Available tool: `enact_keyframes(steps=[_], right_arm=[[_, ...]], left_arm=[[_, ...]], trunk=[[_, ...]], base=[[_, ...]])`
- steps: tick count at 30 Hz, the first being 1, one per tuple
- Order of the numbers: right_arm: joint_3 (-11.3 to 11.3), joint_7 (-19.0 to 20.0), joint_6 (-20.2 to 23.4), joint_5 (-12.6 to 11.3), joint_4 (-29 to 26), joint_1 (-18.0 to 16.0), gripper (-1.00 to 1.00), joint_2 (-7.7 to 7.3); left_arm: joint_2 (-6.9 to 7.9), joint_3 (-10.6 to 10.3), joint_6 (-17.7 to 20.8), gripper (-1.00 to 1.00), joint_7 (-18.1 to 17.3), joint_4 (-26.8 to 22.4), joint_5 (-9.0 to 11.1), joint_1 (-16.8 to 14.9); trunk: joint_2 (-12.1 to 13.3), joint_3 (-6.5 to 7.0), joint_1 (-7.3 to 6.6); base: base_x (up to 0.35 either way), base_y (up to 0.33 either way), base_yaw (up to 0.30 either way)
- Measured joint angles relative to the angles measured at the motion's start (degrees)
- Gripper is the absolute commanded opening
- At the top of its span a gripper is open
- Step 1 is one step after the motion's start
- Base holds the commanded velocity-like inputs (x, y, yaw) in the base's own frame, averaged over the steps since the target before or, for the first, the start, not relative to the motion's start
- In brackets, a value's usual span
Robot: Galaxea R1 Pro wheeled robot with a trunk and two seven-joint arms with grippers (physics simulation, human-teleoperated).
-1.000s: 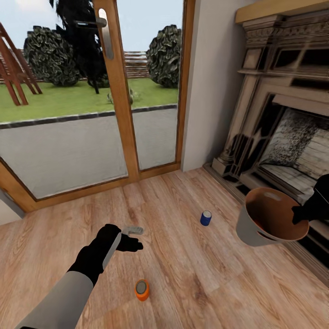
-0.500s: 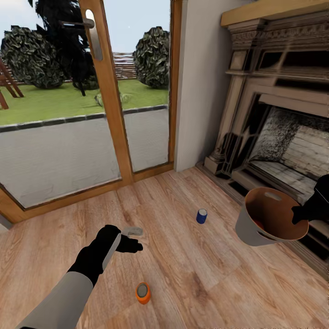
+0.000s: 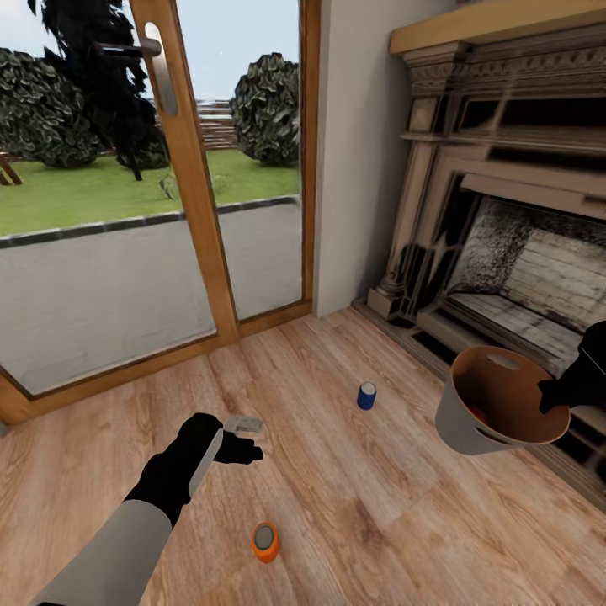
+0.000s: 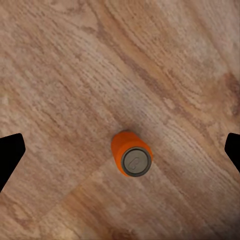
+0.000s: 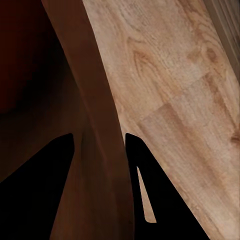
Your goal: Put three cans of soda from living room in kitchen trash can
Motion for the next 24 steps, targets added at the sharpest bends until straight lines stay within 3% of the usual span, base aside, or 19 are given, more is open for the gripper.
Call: enact_keyframes(steps=[24], right_arm=[[-0.09, 0.00, -0.02, 0.04, 1.11, -0.17, -1.00, 0.02]], left_arm=[[-0.17, 0.10, 0.25, 1.00, 0.19, 0.81, -0.30, -0.09]], trunk=[[-8.80, -4.30, 4.83]], base=[[0.000, 0.000, 0.000]])
